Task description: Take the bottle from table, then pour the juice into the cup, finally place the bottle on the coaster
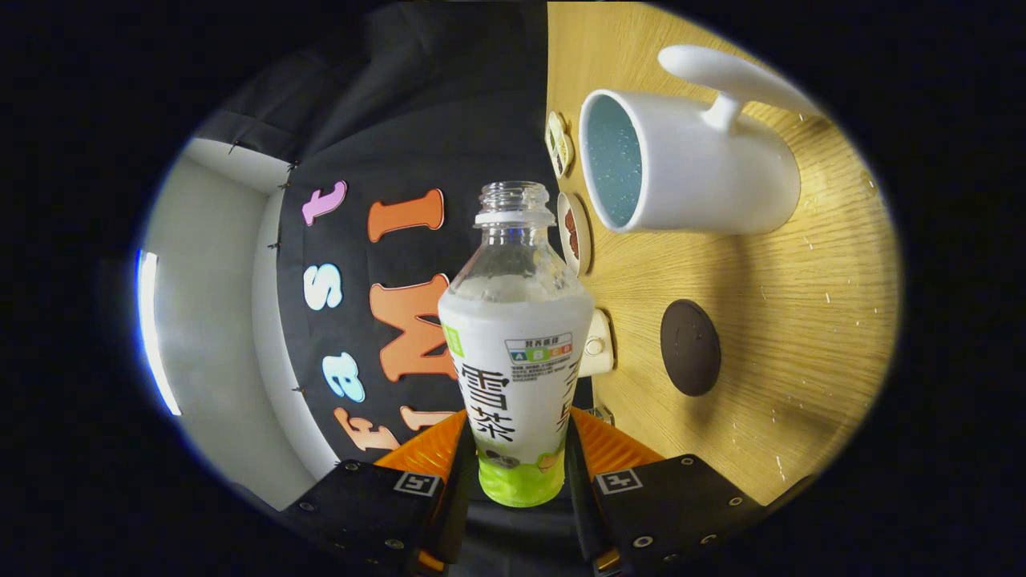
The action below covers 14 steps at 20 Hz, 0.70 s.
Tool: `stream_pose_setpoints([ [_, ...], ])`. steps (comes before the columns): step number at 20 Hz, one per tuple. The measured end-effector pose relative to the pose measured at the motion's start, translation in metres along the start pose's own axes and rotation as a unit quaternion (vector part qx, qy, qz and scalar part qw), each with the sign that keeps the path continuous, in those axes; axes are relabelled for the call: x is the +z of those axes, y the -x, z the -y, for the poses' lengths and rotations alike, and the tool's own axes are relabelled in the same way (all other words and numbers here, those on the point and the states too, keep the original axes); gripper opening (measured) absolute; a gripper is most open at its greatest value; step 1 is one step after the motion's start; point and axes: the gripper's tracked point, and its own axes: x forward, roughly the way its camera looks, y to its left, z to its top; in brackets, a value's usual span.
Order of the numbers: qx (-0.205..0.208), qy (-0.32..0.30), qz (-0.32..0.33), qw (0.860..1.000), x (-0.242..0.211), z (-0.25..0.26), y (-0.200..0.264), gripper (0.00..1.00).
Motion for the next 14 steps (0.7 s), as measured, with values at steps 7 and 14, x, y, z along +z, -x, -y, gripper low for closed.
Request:
stream_pose_setpoints([
  [7, 0.007, -0.029, 0.006, 1.000, 0.008, -0.005, 0.001, 0.56],
  [14, 0.007, -0.038, 0.006, 0.999, 0.010, -0.009, -0.001, 0.56],
])
